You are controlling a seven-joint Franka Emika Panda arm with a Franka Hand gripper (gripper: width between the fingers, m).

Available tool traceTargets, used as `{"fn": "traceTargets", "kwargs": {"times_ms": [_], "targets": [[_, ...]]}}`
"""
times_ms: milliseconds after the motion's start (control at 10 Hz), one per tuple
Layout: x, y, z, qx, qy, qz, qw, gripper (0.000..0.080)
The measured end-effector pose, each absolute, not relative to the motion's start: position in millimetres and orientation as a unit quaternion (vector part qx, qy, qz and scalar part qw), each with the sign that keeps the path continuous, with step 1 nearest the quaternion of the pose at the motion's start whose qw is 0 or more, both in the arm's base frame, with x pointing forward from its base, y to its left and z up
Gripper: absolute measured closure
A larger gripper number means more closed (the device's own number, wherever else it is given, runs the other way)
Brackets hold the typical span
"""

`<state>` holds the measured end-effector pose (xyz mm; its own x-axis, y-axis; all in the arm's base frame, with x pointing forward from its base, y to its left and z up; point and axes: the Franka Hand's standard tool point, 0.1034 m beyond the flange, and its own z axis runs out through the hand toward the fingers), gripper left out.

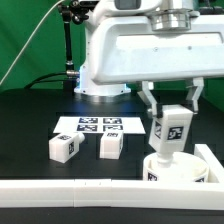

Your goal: Assemble stool

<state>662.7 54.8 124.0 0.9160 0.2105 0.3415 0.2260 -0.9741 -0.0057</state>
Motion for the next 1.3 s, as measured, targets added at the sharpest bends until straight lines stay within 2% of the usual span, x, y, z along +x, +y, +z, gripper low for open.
{"fn": "traceTargets", "kwargs": {"times_ms": [100,1300], "targets": [[655.6,63.1,120.5,-0.979,-0.115,-0.167,0.024,0.0462],[643.4,61.8,100.0,-0.982,-0.118,-0.149,0.024,0.0462]]}}
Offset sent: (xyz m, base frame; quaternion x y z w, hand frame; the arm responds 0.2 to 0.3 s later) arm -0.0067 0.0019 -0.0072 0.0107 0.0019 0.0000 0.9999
